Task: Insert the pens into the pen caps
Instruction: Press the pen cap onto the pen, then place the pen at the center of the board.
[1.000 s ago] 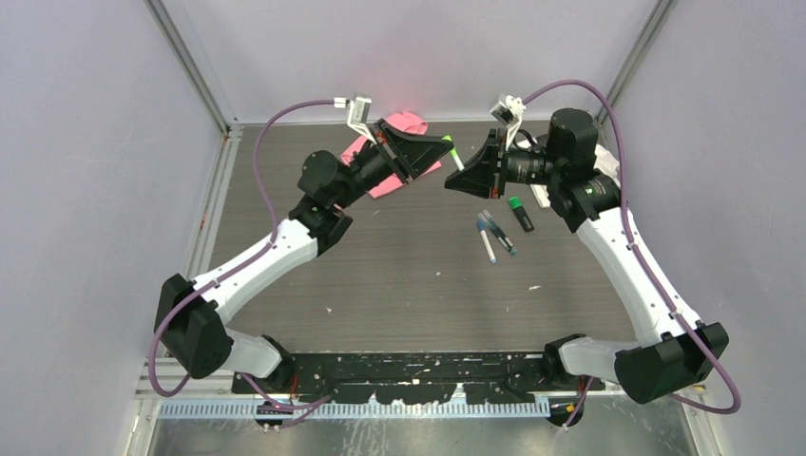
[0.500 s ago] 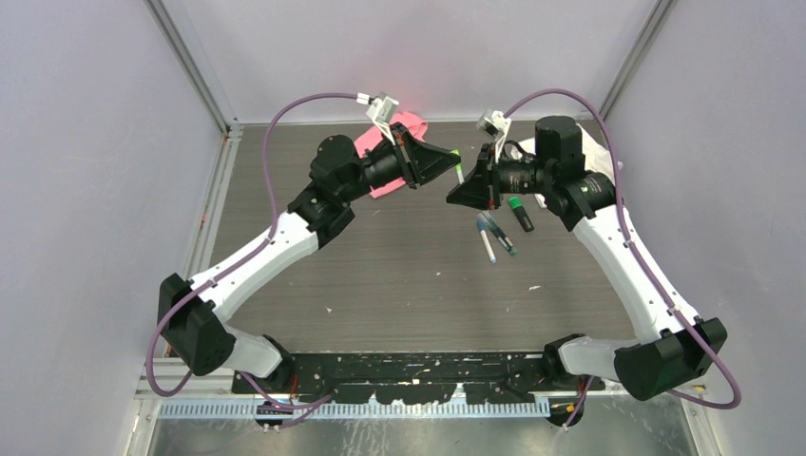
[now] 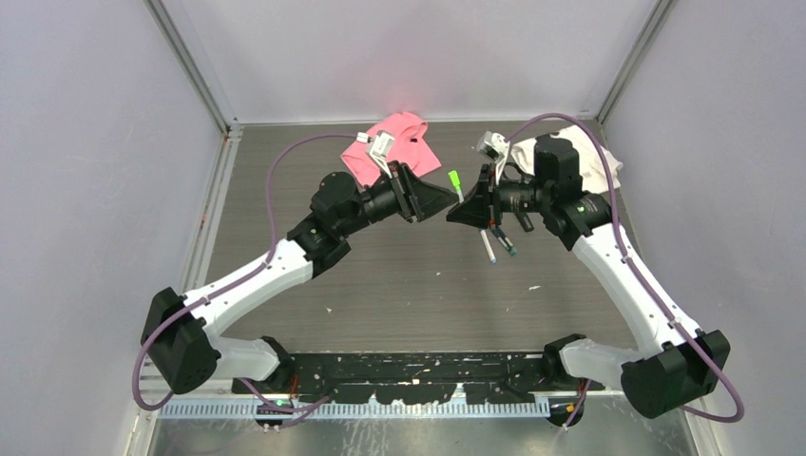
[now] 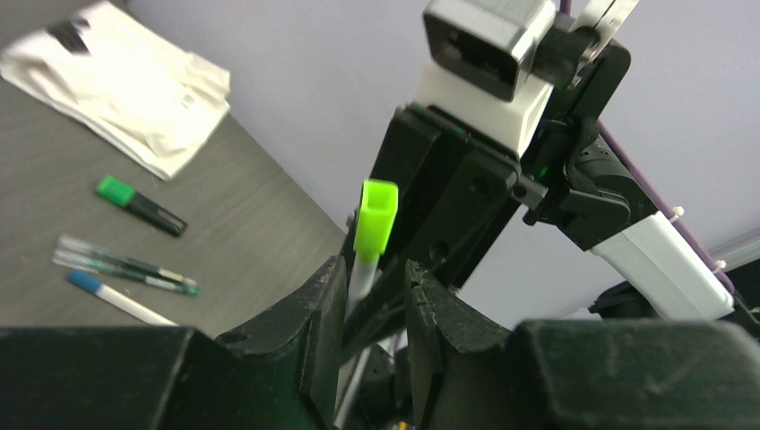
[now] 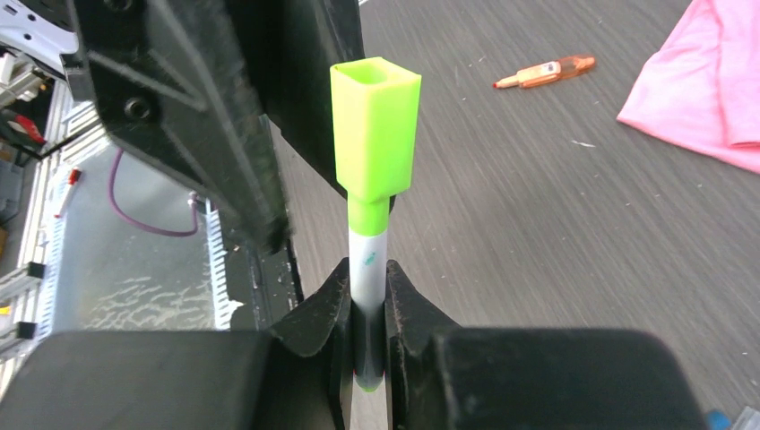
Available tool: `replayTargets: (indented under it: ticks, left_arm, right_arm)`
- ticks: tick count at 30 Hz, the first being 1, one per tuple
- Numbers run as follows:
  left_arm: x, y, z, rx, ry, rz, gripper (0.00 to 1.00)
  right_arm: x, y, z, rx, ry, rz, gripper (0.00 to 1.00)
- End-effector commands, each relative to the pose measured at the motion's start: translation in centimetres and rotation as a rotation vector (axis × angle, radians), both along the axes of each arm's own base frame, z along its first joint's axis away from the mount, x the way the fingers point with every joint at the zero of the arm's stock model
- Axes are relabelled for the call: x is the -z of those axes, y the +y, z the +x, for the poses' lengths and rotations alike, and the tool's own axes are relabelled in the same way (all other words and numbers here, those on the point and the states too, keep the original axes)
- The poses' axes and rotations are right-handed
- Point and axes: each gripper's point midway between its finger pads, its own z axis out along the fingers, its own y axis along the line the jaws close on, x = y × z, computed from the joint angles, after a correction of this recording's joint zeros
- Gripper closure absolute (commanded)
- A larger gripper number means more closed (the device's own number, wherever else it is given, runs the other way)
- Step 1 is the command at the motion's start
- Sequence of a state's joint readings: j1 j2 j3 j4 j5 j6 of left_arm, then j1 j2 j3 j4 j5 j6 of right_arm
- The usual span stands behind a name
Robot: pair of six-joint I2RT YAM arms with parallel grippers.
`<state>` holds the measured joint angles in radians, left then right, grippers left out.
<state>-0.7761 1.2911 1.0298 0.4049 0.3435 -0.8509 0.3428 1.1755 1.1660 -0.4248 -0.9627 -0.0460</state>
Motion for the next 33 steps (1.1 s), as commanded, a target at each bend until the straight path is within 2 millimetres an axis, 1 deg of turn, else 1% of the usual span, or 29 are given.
replayTargets:
  ticks: [1, 3, 9, 13, 15, 19, 23, 26, 28, 33]
  left_arm:
    - [-3.1, 1.6, -1.2, -0.024, -0.046, -0.082, 0.56]
    - [-3.2, 2.2, -1.1, -0.056, -0.056, -0.095, 0.49]
    - [-3.0, 4.3, -1.1, -0.141, -0.098, -0.069, 0.41]
    - [-1.8, 6.1, -0.8, -0.219, -0.112, 0.002, 0.35]
    - [-0.9, 7.2, -0.5, -0.272, -0.122, 0.053, 0.33]
    - [1.6, 9.7, 0.2, -0.39, -0.116, 0.145, 0.27]
    - [4.7, 12.0, 0.9, -0.498, -0.082, 0.235, 0.23]
    - [6.9, 13.0, 1.0, -0.536, -0.058, 0.294, 0.21]
    - [8.4, 13.5, 1.2, -0.554, -0.035, 0.336, 0.21]
    - [12.5, 14.8, 1.7, -0.609, 0.036, 0.445, 0.21]
  right_arm:
    - [-0.9, -0.4, -0.5, -0.007, -0.117, 0.024, 0.99]
    - [0.1, -0.6, -1.0, -0.017, -0.1, 0.012, 0.99]
    - [2.6, -1.3, -2.0, -0.029, -0.066, -0.024, 0.99]
    - [4.0, -2.0, -1.8, 0.001, -0.049, -0.047, 0.99]
    - [4.9, -2.6, -1.5, 0.027, -0.043, -0.067, 0.99]
    - [7.6, -3.7, -0.9, 0.083, -0.024, -0.133, 0.96]
    - [11.2, -5.1, -0.1, 0.147, -0.008, -0.232, 0.94]
    - [13.5, -6.2, 0.7, 0.203, 0.003, -0.3, 0.93]
    - [14.8, -6.7, 1.1, 0.238, 0.013, -0.334, 0.9]
    - [18.1, -7.8, 2.3, 0.335, 0.106, -0.397, 0.89]
